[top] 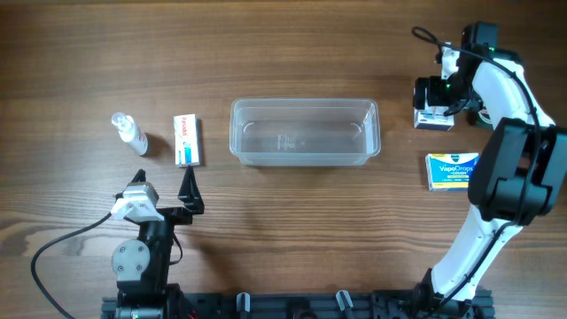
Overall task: Pack container
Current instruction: 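Reach the right gripper to the white box and grasp it, then carry the white box with the right gripper into the container's right end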
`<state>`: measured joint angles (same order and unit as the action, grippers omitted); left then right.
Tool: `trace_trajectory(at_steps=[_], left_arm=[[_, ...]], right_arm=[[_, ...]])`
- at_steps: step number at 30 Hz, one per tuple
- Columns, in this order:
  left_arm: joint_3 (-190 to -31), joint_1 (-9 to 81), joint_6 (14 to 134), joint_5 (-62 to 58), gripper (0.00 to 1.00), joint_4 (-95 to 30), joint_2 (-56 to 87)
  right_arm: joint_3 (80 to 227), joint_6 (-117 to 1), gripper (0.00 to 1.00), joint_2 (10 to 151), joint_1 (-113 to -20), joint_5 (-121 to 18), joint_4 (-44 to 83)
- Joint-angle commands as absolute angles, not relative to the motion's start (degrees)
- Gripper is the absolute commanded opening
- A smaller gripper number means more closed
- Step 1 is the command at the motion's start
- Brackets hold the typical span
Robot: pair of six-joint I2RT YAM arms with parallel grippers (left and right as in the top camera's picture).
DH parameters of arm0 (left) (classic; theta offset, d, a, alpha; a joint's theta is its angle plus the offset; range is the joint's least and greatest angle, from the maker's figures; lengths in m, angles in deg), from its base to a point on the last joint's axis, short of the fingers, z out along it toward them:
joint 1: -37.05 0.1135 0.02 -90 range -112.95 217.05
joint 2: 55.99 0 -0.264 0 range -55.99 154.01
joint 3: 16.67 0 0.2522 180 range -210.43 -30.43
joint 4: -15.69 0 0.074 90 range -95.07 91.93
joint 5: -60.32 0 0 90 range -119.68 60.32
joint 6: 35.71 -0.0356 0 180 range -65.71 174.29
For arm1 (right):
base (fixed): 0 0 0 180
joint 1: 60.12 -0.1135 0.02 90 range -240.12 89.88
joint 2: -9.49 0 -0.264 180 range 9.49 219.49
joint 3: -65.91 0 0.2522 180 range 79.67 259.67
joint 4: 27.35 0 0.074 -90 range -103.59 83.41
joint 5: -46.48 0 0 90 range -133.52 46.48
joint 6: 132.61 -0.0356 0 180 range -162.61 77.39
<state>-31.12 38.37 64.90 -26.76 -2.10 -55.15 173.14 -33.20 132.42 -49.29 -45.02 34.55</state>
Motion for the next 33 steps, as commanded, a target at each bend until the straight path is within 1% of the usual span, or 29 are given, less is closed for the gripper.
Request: trace_trajectory(at_steps=[1,13,16,19,20,24,29,33], left_arm=[[-30.8,38.8,65.2,-26.3,1.00,-2.2,-55.6],[-30.8,38.8,65.2,-26.3,1.00,-2.2,-55.6],[-30.8,38.8,65.2,-26.3,1.00,-2.2,-55.6],[-30.8,38.8,65.2,-26.3,1.00,-2.2,-55.6],[-30.8,38.8,65.2,-26.3,1.00,-2.2,-55.6],[-30.8,38.8,65.2,-26.3,1.00,-2.2,-55.6],[-30.8,38.8,65.2,-26.3,1.00,-2.2,-55.6],[-30.8,38.8,65.2,-26.3,1.00,-2.2,-55.6]], right_arm=[[172.9,-32.0,1.00,133.4,-49.2,-46.4,33.3],[172.9,-30.8,0.98,136.2,-49.2,-46.4,32.0],[172.9,-30.8,0.88,136.4,-49.2,-46.4,31.8],[172.9,-30.8,0.70,136.4,-49.2,-46.4,31.5],[172.9,-30.7,0.68,136.4,-49.2,-46.4,31.5],[173.9,-30.8,0.67,136.2,-49.2,-46.3,31.8],[177.9,-32.6,0.67,134.2,-49.3,-46.4,35.4],[184.6,-34.8,0.66,131.1,-49.3,-53.6,44.4]])
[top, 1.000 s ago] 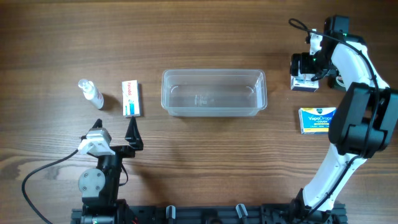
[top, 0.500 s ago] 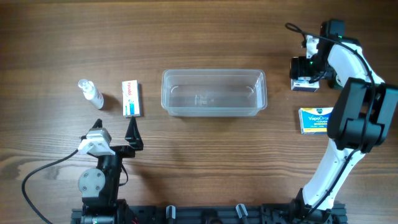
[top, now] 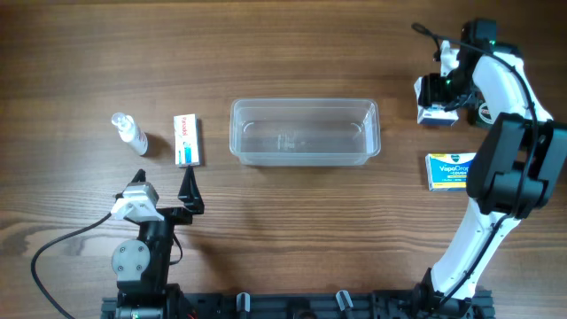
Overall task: Pack container
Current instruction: 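Carry the white box with the right gripper into the container's right end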
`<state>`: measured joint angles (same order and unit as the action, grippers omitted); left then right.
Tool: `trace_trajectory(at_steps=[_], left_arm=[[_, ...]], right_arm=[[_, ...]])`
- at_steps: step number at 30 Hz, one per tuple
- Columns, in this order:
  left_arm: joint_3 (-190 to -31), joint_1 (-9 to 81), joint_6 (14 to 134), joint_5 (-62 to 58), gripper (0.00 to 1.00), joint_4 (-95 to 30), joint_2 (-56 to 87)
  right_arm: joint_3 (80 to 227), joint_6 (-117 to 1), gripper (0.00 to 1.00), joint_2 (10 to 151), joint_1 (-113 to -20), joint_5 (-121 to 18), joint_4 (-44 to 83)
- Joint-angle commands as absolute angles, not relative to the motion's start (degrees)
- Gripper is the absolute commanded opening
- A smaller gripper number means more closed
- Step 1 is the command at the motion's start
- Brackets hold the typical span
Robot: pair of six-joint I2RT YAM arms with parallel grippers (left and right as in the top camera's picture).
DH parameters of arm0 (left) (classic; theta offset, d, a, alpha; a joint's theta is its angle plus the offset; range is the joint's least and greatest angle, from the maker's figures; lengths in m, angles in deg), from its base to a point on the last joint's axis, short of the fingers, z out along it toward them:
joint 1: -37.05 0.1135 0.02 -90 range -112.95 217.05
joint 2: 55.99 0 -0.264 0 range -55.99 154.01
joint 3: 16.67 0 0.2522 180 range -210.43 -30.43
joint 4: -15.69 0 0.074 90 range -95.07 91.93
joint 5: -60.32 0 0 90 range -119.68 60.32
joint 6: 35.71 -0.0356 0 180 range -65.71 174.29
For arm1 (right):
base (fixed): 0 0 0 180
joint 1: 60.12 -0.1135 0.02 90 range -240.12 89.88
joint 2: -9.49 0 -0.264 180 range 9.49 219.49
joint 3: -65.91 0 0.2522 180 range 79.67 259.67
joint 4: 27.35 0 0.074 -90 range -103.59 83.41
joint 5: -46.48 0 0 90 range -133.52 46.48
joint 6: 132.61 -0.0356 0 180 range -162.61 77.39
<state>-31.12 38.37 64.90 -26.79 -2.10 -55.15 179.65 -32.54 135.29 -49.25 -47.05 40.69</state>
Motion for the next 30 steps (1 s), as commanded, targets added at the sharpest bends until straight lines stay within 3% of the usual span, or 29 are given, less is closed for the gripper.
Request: trace_trajectory(at_steps=[1,7,13,15,20,30], left_arm=[[-30.8,38.8,65.2,-26.3,1.00,-2.2,-55.6],[-30.8,38.8,65.2,-26.3,1.00,-2.2,-55.6],[-30.8,38.8,65.2,-26.3,1.00,-2.2,-55.6],[-30.8,38.8,65.2,-26.3,1.00,-2.2,-55.6],[-30.8,38.8,65.2,-26.3,1.00,-2.2,-55.6],[-30.8,38.8,65.2,-26.3,1.00,-2.2,-55.6]], right_arm=[[185.8,-36.6,0.66,129.8,-49.3,-55.4,46.5],[187.0,-42.9,0.62,120.4,-49.9,-68.3,54.2],[187.0,-45.0,0.63,115.6,-57.2,-68.9,62.4],[186.4,-47.7,0.69,115.7,-62.0,-66.7,63.5],[186.0,-57.0,0.69,116.1,-71.8,-51.5,64.0],[173.4,-62.8,0.70,116.1,-75.7,-48.6,55.5]])
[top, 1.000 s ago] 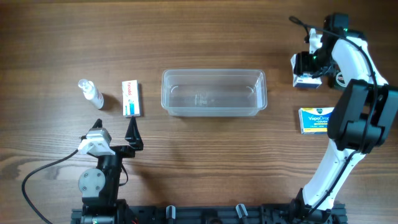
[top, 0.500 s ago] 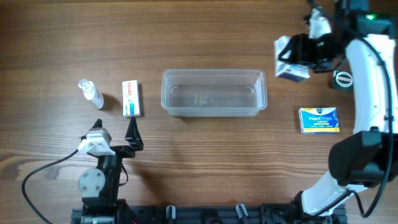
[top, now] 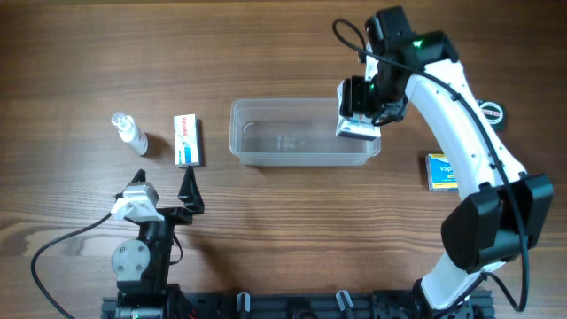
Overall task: Pack container
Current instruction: 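Carry the white box with the right gripper into the container's right end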
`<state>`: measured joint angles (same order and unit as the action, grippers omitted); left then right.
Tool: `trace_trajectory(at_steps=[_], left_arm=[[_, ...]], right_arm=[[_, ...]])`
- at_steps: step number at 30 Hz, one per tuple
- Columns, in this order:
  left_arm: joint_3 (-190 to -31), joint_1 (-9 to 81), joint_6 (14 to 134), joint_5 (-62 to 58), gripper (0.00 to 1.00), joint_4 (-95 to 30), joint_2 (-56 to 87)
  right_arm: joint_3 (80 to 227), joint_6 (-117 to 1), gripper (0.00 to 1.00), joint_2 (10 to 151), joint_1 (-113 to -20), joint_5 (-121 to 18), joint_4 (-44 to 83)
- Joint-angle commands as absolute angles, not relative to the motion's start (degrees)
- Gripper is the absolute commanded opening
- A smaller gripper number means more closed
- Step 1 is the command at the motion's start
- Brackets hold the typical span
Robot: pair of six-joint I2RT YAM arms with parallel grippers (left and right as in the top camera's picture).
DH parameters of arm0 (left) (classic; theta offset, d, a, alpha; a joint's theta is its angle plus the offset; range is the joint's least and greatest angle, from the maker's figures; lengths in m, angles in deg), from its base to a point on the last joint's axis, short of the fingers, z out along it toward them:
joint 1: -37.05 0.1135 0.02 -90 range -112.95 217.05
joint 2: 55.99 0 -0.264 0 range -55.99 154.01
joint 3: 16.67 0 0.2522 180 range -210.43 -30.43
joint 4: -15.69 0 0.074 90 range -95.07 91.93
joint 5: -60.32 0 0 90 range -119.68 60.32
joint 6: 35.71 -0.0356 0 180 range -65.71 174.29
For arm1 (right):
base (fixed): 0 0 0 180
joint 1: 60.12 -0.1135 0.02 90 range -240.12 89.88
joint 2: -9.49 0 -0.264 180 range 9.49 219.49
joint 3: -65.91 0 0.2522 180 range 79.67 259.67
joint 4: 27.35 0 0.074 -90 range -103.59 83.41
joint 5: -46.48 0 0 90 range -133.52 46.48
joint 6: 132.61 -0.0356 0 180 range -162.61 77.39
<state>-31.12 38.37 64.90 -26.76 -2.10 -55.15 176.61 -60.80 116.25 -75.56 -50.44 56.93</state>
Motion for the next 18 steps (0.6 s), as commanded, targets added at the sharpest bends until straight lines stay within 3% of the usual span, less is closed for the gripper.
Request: trace_trajectory(at_steps=[1,18], left_arm=[[-30.8,38.8,65.2,-26.3,1.00,-2.2,-55.6],[-30.8,38.8,65.2,-26.3,1.00,-2.2,-55.6]], right_arm=[[172.5,-62.7,0.70,116.1,-75.7,-48.6,54.7],[164.4,-56.1,0.75,116.1,-75.7,-48.5,44.4]])
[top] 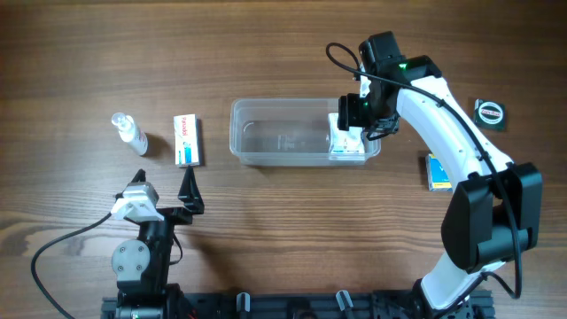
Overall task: Pack container
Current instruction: 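Carry the white box with the right gripper into the container's right end, then open the right gripper and move it toward the VapoDrops box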
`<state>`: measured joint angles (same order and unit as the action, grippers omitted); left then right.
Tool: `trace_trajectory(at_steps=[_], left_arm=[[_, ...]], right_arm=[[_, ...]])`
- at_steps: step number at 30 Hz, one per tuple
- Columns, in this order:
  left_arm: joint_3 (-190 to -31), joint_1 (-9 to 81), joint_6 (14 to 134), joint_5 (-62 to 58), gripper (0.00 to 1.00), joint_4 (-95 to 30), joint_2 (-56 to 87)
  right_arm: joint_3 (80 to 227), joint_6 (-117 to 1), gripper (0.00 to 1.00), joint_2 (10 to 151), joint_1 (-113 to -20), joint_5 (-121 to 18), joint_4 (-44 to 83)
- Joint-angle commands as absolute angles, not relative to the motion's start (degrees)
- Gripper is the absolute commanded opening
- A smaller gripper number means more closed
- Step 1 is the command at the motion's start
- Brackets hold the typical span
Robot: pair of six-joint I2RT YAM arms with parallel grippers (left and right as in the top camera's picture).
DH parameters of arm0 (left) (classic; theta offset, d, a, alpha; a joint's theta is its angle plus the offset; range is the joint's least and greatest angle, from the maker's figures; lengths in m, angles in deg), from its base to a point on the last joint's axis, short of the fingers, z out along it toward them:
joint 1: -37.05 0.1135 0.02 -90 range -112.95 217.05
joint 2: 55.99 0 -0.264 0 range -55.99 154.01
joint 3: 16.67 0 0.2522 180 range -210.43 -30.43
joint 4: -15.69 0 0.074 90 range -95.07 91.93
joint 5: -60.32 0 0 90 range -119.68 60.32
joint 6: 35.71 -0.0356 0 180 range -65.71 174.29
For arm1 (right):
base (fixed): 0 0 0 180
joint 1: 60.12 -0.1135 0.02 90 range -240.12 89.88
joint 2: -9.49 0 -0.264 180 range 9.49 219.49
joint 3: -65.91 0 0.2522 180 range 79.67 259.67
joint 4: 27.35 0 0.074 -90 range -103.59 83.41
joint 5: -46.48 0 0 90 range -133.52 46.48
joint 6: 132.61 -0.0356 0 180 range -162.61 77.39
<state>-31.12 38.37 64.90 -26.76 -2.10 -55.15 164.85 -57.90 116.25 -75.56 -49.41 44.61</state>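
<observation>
A clear plastic container [266,152] lies at the table's middle. My right gripper [356,117] hangs over its right end, shut on a white box [347,144] that sits low inside the container against the right wall. The fingers themselves are hidden under the wrist. My left gripper [188,188] rests near the front left, shut and empty, just below a small white box with red and blue print [186,140]. A small clear spray bottle [128,131] lies to the left of that box.
A blue VapoDrops box [437,172] lies right of the container, half hidden by my right arm. A dark round tin [489,113] sits at the far right. A black cable trails from the left arm's base.
My right gripper has moved slightly left and lower with the white box, which was over the container's right rim and now lies inside its right end. The left arm has not moved.
My right gripper was at the far right of the table, around the white box there. Then it had carried the box to the container's right rim, uncovering a round tin. Now the box sits inside the container.
</observation>
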Motion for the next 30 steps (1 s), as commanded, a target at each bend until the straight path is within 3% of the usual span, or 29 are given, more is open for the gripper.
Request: trace_trajectory(at_steps=[1,10,14,18,21,25,30], left_arm=[[-30.8,38.8,65.2,-26.3,1.00,-2.2,-55.6],[-30.8,38.8,65.2,-26.3,1.00,-2.2,-55.6],[-30.8,38.8,65.2,-26.3,1.00,-2.2,-55.6],[-30.8,38.8,65.2,-26.3,1.00,-2.2,-55.6],[-30.8,38.8,65.2,-26.3,1.00,-2.2,-55.6],[-30.8,38.8,65.2,-26.3,1.00,-2.2,-55.6],[-30.8,38.8,65.2,-26.3,1.00,-2.2,-55.6]], right_arm=[[164.4,-56.1,0.75,116.1,-75.7,-48.5,44.4],[171.8,-56.0,0.86,115.5,-75.7,-51.1,45.9],[182.6,-53.8,0.92,113.9,-73.9,-41.2,50.9],[184.2,-53.0,0.95,112.9,-67.8,-30.6,56.3],[183.1,-52.5,0.95,113.1,-59.8,-32.4,62.1],[182.0,-41.2,0.97,113.1,-51.4,-38.0,70.5],[176.6,-38.1,1.00,113.1,-43.7,-41.1,70.6]])
